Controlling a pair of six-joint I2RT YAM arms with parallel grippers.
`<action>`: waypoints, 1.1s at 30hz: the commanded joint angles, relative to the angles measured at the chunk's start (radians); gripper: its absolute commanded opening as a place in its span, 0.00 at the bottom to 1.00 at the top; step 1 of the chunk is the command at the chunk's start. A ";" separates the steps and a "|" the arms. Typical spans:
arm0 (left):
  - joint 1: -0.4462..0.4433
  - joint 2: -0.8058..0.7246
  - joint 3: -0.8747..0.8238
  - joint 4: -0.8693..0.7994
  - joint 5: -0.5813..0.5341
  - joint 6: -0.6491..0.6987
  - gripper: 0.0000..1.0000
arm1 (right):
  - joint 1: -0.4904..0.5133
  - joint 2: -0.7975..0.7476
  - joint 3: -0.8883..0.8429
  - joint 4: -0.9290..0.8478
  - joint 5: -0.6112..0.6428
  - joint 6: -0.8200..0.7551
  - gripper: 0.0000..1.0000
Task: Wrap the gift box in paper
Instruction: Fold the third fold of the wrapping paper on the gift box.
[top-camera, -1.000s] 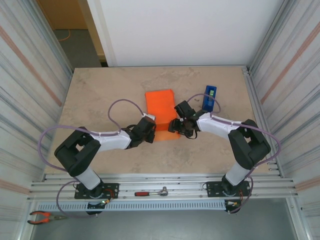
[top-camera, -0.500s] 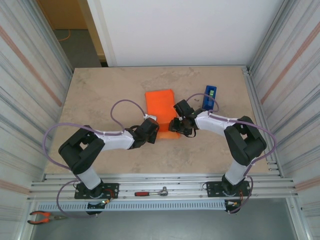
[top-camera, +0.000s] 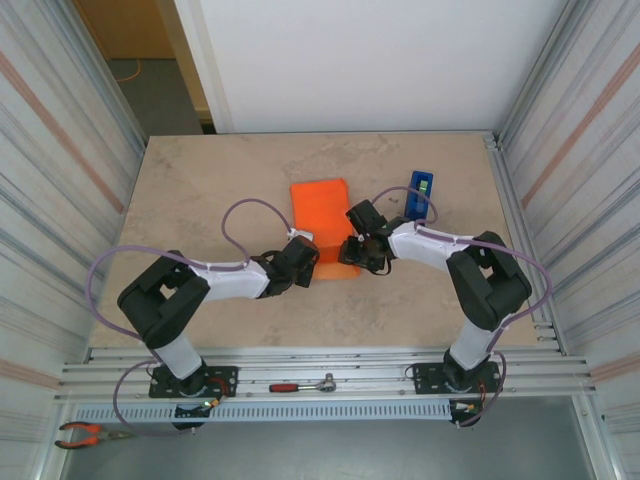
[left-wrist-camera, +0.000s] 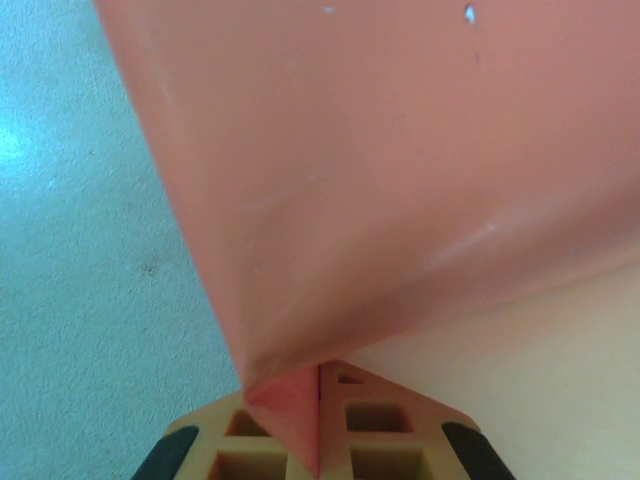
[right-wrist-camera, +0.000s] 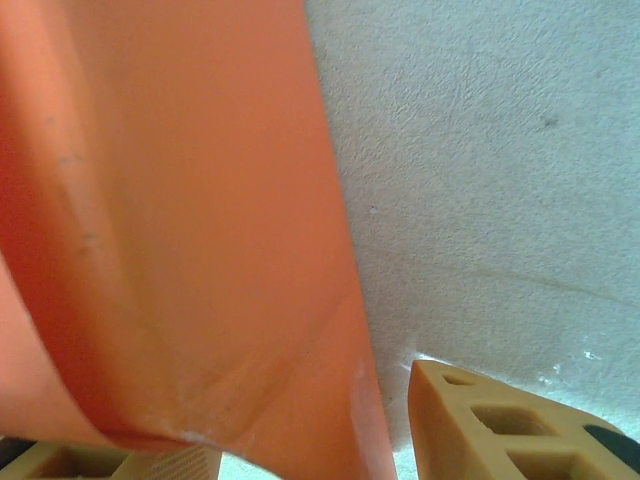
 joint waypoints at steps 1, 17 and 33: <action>-0.007 -0.001 0.014 -0.052 -0.017 -0.014 0.00 | 0.020 0.029 0.035 -0.046 0.038 0.008 0.47; 0.025 -0.132 0.027 -0.147 0.096 -0.044 0.21 | 0.028 0.030 0.022 -0.044 0.060 0.018 0.00; 0.143 -0.366 -0.153 -0.012 0.217 -0.273 0.50 | 0.033 0.020 0.012 -0.034 0.045 0.018 0.00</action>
